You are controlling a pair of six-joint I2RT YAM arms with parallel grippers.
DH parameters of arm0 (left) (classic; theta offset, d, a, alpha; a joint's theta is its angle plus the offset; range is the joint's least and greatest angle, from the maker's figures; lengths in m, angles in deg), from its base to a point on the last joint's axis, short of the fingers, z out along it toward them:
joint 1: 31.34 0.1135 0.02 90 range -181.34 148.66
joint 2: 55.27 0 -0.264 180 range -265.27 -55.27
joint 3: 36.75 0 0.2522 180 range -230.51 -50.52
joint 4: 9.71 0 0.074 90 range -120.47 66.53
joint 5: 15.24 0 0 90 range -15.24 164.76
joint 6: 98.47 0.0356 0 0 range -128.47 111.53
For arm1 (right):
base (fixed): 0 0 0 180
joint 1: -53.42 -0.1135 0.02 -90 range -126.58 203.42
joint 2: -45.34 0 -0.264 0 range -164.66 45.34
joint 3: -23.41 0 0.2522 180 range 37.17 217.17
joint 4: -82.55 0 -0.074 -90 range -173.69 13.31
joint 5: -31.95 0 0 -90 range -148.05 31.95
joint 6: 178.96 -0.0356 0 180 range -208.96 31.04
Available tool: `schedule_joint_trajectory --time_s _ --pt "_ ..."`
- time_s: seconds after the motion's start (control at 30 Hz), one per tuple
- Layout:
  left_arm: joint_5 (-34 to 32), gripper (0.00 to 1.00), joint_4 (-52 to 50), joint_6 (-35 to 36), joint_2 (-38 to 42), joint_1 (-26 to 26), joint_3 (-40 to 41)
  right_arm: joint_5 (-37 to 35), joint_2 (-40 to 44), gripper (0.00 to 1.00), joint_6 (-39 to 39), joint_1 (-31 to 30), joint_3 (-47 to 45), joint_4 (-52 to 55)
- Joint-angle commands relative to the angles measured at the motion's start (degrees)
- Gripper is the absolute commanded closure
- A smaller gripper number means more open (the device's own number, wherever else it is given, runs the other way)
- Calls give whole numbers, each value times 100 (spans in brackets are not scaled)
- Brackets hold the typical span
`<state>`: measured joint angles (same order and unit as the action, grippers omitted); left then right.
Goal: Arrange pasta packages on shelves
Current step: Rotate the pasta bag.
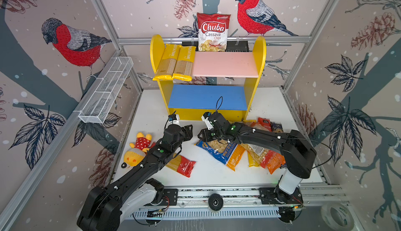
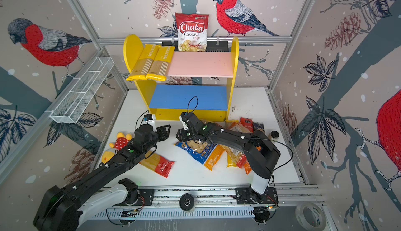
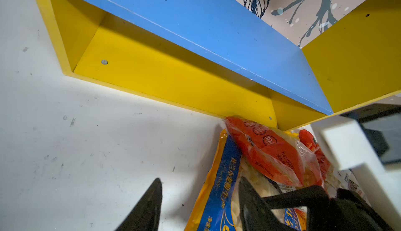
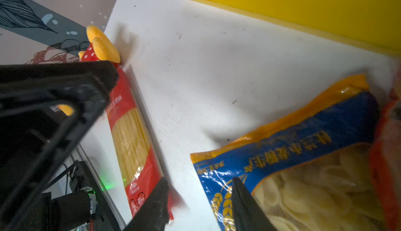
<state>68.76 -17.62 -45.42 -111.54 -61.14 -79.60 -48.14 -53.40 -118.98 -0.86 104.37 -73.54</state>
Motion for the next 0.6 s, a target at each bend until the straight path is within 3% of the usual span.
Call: schedule_joint_trajectory --time_s 0.0,0.17,0.33,0.57 --pt "315 44 347 252 13 -147 7 -585 451 53 -97 83 -348 321" --pt "561 43 1073 651 -292 -677 22 -1103 1249 50 -187 162 -838 1120" --pt "740 43 1672 1100 -897 -1218 -240 -1079 1864 50 -529 632 -1823 1551" --pt "1073 43 2201 924 -1762 -1473 -610 -1011 1987 50 -178 1169 -2458 1889"
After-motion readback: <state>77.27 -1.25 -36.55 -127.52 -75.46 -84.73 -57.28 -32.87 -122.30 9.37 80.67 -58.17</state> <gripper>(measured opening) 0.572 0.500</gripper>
